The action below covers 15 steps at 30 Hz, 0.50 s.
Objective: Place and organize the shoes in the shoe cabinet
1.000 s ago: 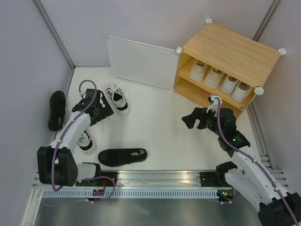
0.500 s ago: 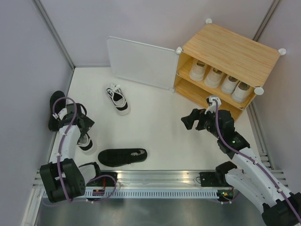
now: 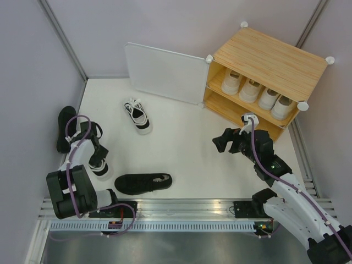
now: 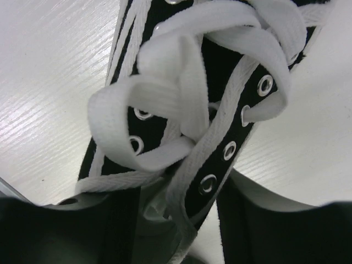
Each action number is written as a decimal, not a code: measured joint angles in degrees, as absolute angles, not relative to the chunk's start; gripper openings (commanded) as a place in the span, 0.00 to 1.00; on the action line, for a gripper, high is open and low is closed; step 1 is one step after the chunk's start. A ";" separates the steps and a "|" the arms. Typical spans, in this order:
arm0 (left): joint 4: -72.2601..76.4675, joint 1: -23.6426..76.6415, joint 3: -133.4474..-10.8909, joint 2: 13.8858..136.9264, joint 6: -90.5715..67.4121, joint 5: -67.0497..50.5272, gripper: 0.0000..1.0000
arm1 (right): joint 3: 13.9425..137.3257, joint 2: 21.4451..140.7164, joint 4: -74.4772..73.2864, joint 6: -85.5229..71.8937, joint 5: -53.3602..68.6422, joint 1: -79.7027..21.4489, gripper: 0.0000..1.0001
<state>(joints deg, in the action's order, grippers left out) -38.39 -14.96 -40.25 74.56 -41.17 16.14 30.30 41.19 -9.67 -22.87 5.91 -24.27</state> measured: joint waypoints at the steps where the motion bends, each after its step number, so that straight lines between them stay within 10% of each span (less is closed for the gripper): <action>1: -38.85 -15.14 -40.27 74.65 -40.69 16.49 0.39 | 30.30 41.19 -9.65 -22.85 5.87 -24.27 0.98; 5: -36.62 -14.72 -40.25 74.19 -39.48 14.59 0.03 | 30.30 41.19 -9.74 -22.83 5.56 -24.27 0.98; 15: -36.42 -7.97 -40.73 68.77 -38.74 8.86 0.02 | 30.30 41.50 -10.02 -22.70 4.86 -24.27 0.98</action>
